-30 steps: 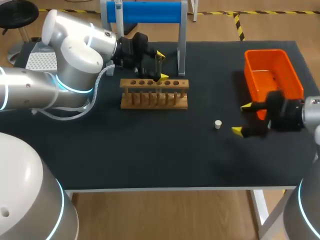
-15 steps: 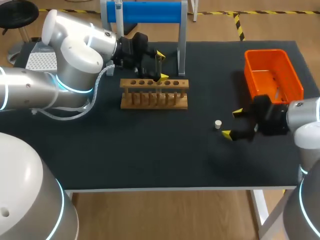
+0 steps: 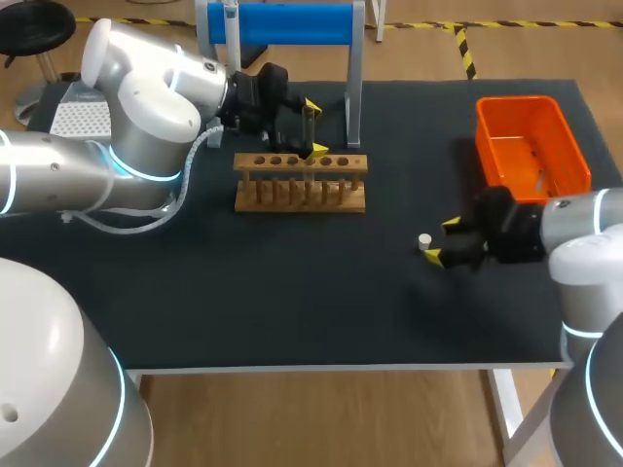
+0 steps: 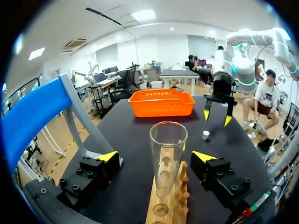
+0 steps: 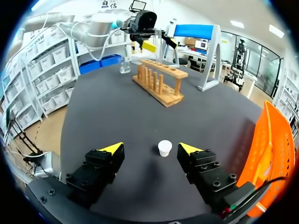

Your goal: Invert the test tube, pick up the pipette, mount the tip to pipette, aspirate from beaker and dispense into the tube, eject the tip, return the pipette, and cap with the stopper.

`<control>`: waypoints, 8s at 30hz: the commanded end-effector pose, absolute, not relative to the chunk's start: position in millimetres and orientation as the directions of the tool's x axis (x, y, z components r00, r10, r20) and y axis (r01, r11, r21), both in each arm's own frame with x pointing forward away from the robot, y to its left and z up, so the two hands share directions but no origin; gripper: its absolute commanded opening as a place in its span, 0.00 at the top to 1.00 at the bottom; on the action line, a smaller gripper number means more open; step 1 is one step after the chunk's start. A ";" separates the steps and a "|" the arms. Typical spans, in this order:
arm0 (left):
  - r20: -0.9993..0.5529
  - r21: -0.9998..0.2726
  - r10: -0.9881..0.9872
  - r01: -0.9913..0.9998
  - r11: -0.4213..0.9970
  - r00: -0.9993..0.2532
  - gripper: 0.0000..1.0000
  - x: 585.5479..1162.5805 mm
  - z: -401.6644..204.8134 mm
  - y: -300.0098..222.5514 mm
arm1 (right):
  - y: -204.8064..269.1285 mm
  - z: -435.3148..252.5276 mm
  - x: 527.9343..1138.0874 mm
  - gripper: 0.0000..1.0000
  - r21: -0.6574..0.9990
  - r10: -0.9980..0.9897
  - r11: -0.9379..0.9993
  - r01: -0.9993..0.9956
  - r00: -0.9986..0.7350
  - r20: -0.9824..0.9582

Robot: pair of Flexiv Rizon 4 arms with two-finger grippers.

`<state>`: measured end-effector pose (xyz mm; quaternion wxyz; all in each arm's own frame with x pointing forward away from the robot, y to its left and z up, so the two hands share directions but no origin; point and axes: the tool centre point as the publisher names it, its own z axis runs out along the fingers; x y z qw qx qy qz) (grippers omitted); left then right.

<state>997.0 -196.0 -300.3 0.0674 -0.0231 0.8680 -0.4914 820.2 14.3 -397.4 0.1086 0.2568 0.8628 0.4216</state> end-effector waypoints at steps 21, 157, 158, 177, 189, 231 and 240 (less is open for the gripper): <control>-0.094 -0.857 -0.106 0.027 0.515 -0.990 0.00 997.5 -301.0 -196.3 | 25.7 -419.3 841.6 0.47 0.760 0.562 0.524 0.385 -0.827 0.031; -0.094 -0.857 -0.106 0.027 0.515 -0.990 0.00 997.5 -301.0 -196.3 | 126.4 -198.7 938.6 1.00 0.763 0.231 0.635 0.118 -0.972 -0.043; -0.094 -0.857 -0.106 0.027 0.515 -0.990 0.00 997.5 -301.0 -196.3 | 130.3 -199.1 940.3 1.00 0.759 0.225 0.641 0.114 -0.973 -0.044; -0.094 -0.857 -0.106 0.027 0.515 -0.990 0.00 997.5 -301.0 -196.3 | 206.5 -202.5 971.7 1.00 0.737 0.157 0.672 0.067 -0.986 -0.054; -0.094 -0.857 -0.106 0.027 0.515 -0.990 0.00 997.5 -301.0 -196.3 | 214.6 -210.2 971.8 1.00 0.738 0.160 0.670 0.077 -0.986 -0.042; -0.094 -0.857 -0.106 0.027 0.515 -0.990 0.00 997.5 -301.0 -196.3 | 218.5 -223.3 973.8 1.00 0.722 0.171 0.687 0.087 -0.984 -0.043; -0.094 -0.857 -0.106 0.027 0.515 -0.990 0.00 997.5 -301.0 -196.3 | 223.0 -216.9 976.7 1.00 0.733 0.169 0.675 0.078 -0.984 -0.051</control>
